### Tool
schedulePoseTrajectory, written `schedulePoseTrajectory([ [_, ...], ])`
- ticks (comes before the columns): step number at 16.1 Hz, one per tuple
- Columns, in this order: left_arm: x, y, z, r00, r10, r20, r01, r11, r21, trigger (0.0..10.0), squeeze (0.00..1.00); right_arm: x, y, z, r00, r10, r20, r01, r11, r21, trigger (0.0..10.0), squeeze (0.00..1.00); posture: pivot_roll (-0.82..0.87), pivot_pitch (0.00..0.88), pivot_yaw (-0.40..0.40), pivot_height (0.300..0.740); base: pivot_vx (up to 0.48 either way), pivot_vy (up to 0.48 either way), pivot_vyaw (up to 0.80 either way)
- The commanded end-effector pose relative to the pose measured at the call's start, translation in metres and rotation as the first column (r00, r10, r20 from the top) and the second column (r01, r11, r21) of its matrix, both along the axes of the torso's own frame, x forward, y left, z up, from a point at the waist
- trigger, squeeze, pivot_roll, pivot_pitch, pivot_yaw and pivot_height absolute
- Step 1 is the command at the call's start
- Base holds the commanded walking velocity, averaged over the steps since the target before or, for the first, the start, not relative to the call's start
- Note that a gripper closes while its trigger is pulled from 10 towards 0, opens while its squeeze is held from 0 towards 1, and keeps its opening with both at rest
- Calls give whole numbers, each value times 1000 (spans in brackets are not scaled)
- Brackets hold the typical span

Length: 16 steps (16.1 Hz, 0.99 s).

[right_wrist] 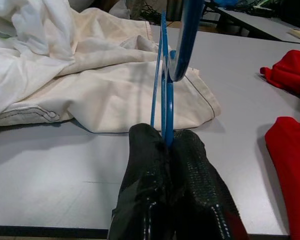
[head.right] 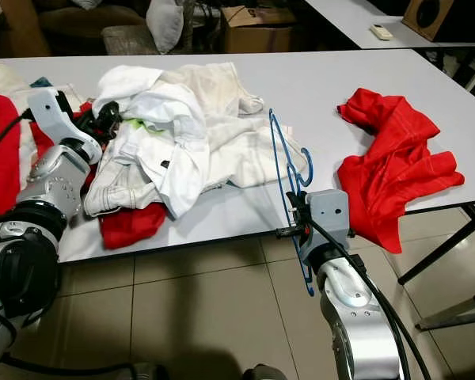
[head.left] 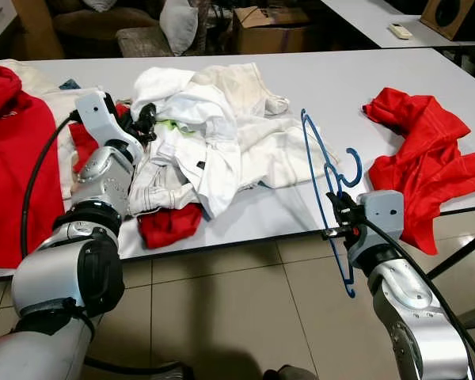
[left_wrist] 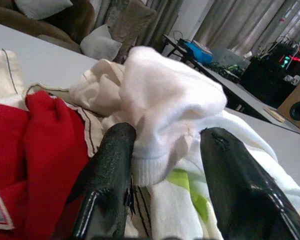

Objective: Hang hanger

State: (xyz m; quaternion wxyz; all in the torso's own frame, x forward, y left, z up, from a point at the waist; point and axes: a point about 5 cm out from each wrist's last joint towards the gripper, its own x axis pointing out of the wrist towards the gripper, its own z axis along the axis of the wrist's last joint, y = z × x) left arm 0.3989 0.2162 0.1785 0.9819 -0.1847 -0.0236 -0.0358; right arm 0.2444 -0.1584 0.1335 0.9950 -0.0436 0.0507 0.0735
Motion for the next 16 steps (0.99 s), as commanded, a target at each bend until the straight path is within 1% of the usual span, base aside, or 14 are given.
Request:
schedulePoseTrajectory([
  [1, 0, -3, -5, 1000, -12, -28, 12, 1000, 9, 6353, 0, -1, -2, 3, 1000, 1, 5, -1, 1000, -9, 10000, 0, -193, 73, -30, 740, 0, 0, 0],
  [2, -1, -4, -7, 999, -11, -35, 12, 1000, 14, 4275, 0, -1, -2, 3, 1000, 2, 5, -2, 1000, -10, 10000, 0, -194, 73, -30, 740, 0, 0, 0],
  [3, -1, -5, -8, 999, -11, -39, 11, 1000, 5, 0, 0, -1, -3, 4, 1000, 2, 6, -1, 1000, -12, 10000, 0, -198, 72, -30, 740, 0, 0, 0],
  [10, 1, -9, -5, 999, -27, -17, 26, 999, -23, 0, 0, -2, -6, 5, 1000, -2, 7, 2, 1000, -23, 10000, 0, -212, 69, -31, 740, 0, 0, 0],
  [12, 1, -9, -3, 1000, -27, -8, 26, 999, -44, 0, 0, -1, -6, 5, 1000, -2, 7, 2, 1000, -24, 10000, 0, -211, 67, -31, 740, 0, 0, 0],
  [16, 1, -10, -3, 999, -36, 2, 36, 998, -53, 0, 0, 0, -5, 5, 1000, 2, 9, -2, 1000, -23, 10000, 0, -210, 62, -34, 740, 0, 0, 0],
])
